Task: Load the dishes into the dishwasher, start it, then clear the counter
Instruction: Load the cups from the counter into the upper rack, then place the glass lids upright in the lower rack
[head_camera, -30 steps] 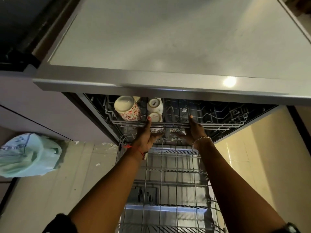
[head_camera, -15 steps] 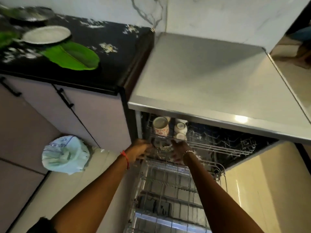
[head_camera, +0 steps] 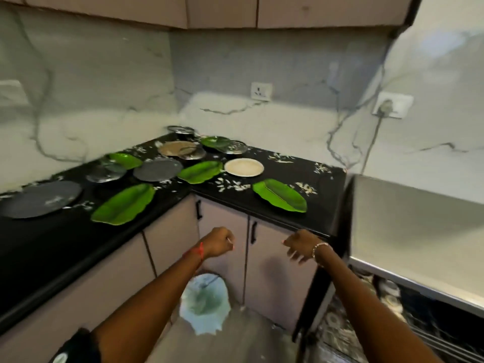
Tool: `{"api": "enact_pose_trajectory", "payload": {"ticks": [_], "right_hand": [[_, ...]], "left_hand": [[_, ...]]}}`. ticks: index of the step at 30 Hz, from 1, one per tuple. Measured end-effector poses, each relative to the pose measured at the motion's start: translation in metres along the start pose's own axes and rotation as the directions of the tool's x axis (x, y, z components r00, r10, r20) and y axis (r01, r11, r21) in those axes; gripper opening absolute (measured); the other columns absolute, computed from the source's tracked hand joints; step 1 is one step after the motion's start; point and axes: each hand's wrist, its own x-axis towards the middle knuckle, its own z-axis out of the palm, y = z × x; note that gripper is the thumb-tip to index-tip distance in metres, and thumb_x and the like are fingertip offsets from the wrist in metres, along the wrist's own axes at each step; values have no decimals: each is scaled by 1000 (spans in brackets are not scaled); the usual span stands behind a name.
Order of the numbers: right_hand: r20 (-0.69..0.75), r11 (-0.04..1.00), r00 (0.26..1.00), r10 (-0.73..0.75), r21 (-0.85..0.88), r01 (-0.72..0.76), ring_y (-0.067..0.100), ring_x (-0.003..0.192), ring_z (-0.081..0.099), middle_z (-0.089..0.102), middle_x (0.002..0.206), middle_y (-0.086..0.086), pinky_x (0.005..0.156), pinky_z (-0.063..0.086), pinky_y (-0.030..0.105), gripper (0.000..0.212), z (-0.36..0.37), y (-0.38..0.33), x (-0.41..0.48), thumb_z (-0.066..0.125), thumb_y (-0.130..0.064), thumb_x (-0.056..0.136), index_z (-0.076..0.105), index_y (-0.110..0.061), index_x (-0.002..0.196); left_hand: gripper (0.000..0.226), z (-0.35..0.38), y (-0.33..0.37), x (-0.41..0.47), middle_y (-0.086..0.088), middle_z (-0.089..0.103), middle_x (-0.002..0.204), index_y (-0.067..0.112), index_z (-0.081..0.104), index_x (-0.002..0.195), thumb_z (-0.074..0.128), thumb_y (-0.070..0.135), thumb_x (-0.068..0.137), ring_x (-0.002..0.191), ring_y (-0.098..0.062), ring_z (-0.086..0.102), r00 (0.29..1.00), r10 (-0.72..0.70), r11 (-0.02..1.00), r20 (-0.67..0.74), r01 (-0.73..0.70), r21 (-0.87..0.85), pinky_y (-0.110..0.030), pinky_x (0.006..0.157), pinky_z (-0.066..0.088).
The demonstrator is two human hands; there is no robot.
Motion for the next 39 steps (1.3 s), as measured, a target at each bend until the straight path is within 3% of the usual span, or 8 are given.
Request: {"api": "enact_pose_trajectory", "payload": {"ticks": [4, 10, 15, 19, 23, 27, 32, 39], "right_hand": [[-19, 986, 986, -165, -22, 164, 18, 56, 58, 60, 72, 6, 48, 47, 25, 17, 25, -82, -7, 53, -21, 92, 56, -8, 82], [10, 961, 967, -254, -106, 254, 11, 48, 60, 61, 69, 5, 39, 46, 19, 21, 52, -152, 16, 56, -21, 91, 54, -12, 72], [68, 948, 958, -279, -139, 286, 3, 39, 58, 61, 70, 4, 36, 43, 18, 22, 70, -187, 61, 55, -20, 92, 53, -14, 71], [125, 930, 943, -309, -166, 327, 5, 39, 57, 59, 67, 5, 37, 44, 18, 21, 74, -212, 109, 54, -19, 92, 54, -9, 73], [168, 917, 926, -337, -165, 364, 12, 49, 57, 58, 67, 4, 43, 48, 21, 19, 62, -240, 164, 54, -21, 92, 54, -10, 77], [199, 909, 918, -342, -176, 377, 17, 53, 58, 59, 67, 6, 46, 47, 24, 19, 39, -274, 216, 54, -22, 92, 52, -9, 78], [192, 898, 898, -396, -122, 422, 10, 42, 57, 58, 67, 7, 40, 48, 22, 19, 21, -308, 268, 54, -18, 92, 52, -9, 76], [220, 920, 910, -352, -95, 379, 9, 44, 57, 57, 66, 6, 41, 48, 22, 21, 34, -319, 333, 53, -19, 93, 53, -13, 72]], "left_hand": [[23, -84, -43, -36, -18, 66, 109, -4, 65, 105, 57, 5, 85, 104, -26, 60, 988, 52, 995, -143, -40, 86, -21, 79, 38], [17, -148, -86, -44, -21, 68, 95, -4, 66, 95, 53, 0, 85, 66, -14, 57, 963, 50, 998, -264, -38, 51, -31, 76, 49], [20, -171, -113, -20, -6, 63, 76, -4, 66, 97, 49, -4, 85, 54, 0, 54, 950, 18, 1000, -312, -14, 17, -11, 55, 42], [22, -191, -135, 14, 4, 57, 64, -7, 63, 98, 44, -7, 86, 46, 2, 54, 947, -27, 999, -321, 17, -35, -12, 56, 43], [21, -214, -151, 56, 0, 57, 65, 2, 61, 85, 43, -8, 87, 53, -7, 55, 941, -68, 994, -331, 36, -102, -23, 61, 46], [18, -236, -163, 92, -2, 56, 65, -5, 61, 94, 46, -9, 87, 59, -12, 56, 933, -106, 989, -345, 63, -134, -14, 57, 45], [21, -255, -170, 132, -8, 59, 71, -12, 60, 99, 44, -11, 86, 62, -12, 55, 907, -140, 977, -397, 62, -204, -8, 53, 46], [21, -265, -198, 186, -8, 57, 69, -1, 59, 87, 42, -13, 87, 53, -6, 56, 901, -200, 959, -385, 99, -267, -10, 52, 46]]}}
